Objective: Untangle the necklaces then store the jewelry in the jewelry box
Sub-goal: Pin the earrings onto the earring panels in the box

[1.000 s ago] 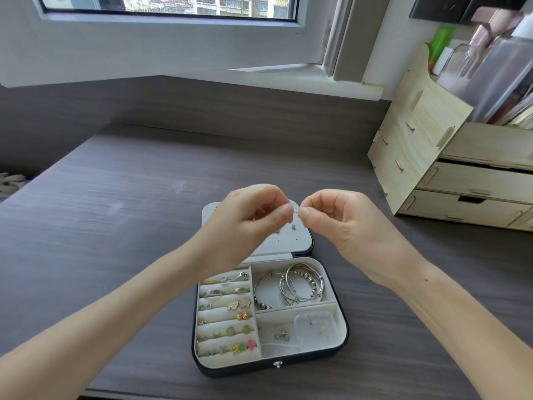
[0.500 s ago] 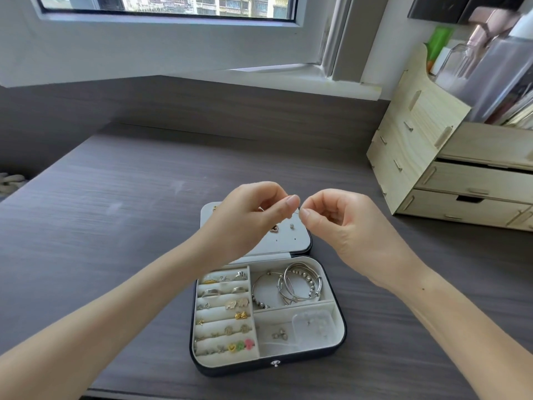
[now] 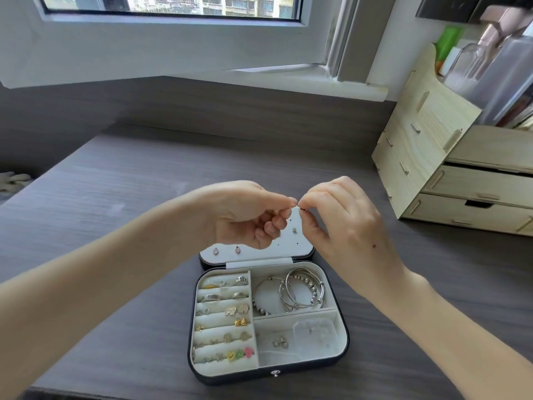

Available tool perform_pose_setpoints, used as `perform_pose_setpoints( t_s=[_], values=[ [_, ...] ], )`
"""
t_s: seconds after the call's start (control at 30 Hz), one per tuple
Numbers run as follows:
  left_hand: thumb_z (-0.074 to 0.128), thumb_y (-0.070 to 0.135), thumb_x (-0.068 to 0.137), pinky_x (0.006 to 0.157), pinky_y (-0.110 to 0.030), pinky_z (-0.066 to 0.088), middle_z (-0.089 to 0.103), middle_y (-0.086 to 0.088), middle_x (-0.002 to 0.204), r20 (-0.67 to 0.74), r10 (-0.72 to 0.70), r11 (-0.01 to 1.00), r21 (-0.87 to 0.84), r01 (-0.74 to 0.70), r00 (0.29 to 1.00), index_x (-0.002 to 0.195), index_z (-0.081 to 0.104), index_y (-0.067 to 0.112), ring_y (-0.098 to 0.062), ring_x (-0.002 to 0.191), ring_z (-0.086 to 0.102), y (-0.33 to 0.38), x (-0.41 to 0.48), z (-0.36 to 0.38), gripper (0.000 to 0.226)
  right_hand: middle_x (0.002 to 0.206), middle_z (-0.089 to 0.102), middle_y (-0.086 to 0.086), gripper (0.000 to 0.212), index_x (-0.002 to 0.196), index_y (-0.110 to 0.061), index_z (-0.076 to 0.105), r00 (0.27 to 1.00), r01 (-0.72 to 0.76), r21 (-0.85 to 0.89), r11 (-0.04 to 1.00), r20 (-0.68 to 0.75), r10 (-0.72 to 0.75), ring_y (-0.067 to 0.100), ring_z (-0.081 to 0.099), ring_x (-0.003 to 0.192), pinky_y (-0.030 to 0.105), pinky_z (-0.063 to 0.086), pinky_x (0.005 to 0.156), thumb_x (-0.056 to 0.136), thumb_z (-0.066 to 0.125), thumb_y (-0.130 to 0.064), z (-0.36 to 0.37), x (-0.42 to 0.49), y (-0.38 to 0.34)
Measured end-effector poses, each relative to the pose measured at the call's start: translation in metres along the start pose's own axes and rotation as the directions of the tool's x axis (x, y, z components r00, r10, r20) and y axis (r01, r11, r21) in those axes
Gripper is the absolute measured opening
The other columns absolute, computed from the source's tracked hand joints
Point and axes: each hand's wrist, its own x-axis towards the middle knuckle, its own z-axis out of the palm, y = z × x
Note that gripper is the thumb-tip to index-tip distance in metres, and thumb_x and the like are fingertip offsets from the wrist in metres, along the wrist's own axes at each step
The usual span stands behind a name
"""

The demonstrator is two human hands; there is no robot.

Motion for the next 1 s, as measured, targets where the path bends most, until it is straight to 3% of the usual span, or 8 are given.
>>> perform_pose_setpoints(
  t_s=[0.23, 0.3, 0.43, 0.5, 0.6, 0.7, 0.9, 1.0],
  values=[
    [0.049, 0.019, 0.094, 0.038, -0.012, 0.026, 0.038, 0.002, 0.048, 0.038, -0.054, 0.996, -0.066, 0.056, 0.998, 0.06, 0.045, 0.011, -0.007, 0.041, 0.032, 0.0, 0.003, -0.003, 0.035, 0.077, 0.062, -0.001, 0.014, 0.073, -0.007, 0.063, 0.959, -0.277, 0.39, 0.878, 0.171, 0.226, 0.012, 0.054, 0.071, 0.018, 0.042, 0.068, 0.075, 0.063, 0.007, -0.004, 0.003, 0.001],
    [0.049, 0.018, 0.094, 0.04, -0.012, 0.026, 0.039, 0.001, 0.049, 0.04, -0.044, 0.994, -0.098, 0.048, 0.998, 0.062, 0.045, 0.01, -0.007, 0.043, 0.033, -0.002, 0.003, -0.002, 0.033, 0.077, 0.062, -0.007, 0.015, 0.077, -0.015, 0.063, 0.911, -0.411, 0.504, 0.76, 0.259, 0.321, 0.008, 0.054, 0.072, 0.02, 0.043, 0.069, 0.077, 0.065, 0.0, -0.007, 0.004, 0.001],
    [0.05, 0.017, 0.094, 0.041, -0.012, 0.028, 0.04, -0.001, 0.054, 0.027, -0.003, 0.988, -0.152, 0.007, 1.0, 0.063, 0.047, 0.009, -0.007, 0.044, 0.035, -0.005, 0.004, -0.001, 0.033, 0.081, 0.067, 0.001, 0.009, 0.085, -0.012, 0.063, 0.745, -0.645, 0.678, 0.353, 0.453, 0.491, 0.018, 0.063, 0.077, 0.025, 0.052, 0.07, 0.08, 0.07, -0.01, -0.013, 0.008, -0.003],
    [0.051, 0.018, 0.094, 0.041, -0.013, 0.029, 0.041, -0.002, 0.056, -0.011, 0.03, 0.989, -0.145, -0.031, 1.0, 0.064, 0.048, 0.008, -0.007, 0.044, 0.036, -0.006, 0.004, -0.001, 0.032, 0.077, 0.067, 0.001, 0.015, 0.082, -0.012, 0.062, 0.661, -0.719, 0.638, 0.276, 0.505, 0.555, 0.01, 0.061, 0.07, 0.019, 0.047, 0.064, 0.083, 0.067, -0.027, -0.011, 0.01, -0.004],
    [0.054, 0.019, 0.094, 0.041, -0.013, 0.03, 0.042, -0.002, 0.055, -0.069, 0.096, 0.989, -0.107, -0.103, 0.993, 0.063, 0.049, 0.008, -0.008, 0.045, 0.036, -0.006, 0.003, 0.001, 0.033, 0.06, 0.059, -0.001, 0.042, 0.065, -0.012, 0.059, 0.558, -0.821, 0.499, 0.278, 0.596, 0.578, 0.006, 0.051, 0.056, 0.018, 0.041, 0.058, 0.081, 0.051, -0.05, -0.007, 0.012, -0.006],
    [0.056, 0.02, 0.093, 0.04, -0.013, 0.033, 0.042, -0.001, 0.053, -0.123, 0.17, 0.984, -0.029, -0.175, 0.978, 0.06, 0.05, 0.008, -0.008, 0.047, 0.035, -0.008, 0.003, 0.003, 0.036, 0.053, 0.053, -0.003, 0.046, 0.059, -0.012, 0.057, 0.509, -0.855, 0.464, 0.233, 0.661, 0.551, 0.007, 0.047, 0.053, 0.02, 0.041, 0.056, 0.087, 0.048, -0.047, -0.007, 0.014, -0.009],
    [0.058, 0.026, 0.093, 0.052, -0.023, 0.03, 0.041, 0.001, 0.052, -0.19, 0.267, 0.96, 0.138, -0.244, 0.945, 0.055, 0.053, 0.011, -0.012, 0.05, 0.032, -0.01, 0.005, 0.0, 0.041, 0.063, 0.059, 0.001, 0.022, 0.074, -0.009, 0.063, 0.624, -0.781, 0.465, 0.416, 0.572, 0.532, 0.004, 0.051, 0.06, 0.024, 0.045, 0.061, 0.09, 0.06, -0.024, -0.006, 0.01, -0.006],
    [0.057, 0.025, 0.093, 0.052, -0.024, 0.031, 0.04, 0.002, 0.051, -0.225, 0.271, 0.958, 0.157, -0.239, 0.936, 0.056, 0.053, 0.011, -0.013, 0.05, 0.032, -0.008, 0.008, -0.003, 0.04, 0.065, 0.059, -0.001, 0.013, 0.075, -0.01, 0.064, 0.811, -0.581, 0.399, 0.709, 0.36, 0.462, 0.0, 0.048, 0.061, 0.01, 0.036, 0.059, 0.086, 0.065, -0.015, -0.002, 0.006, -0.002]
  ],
)
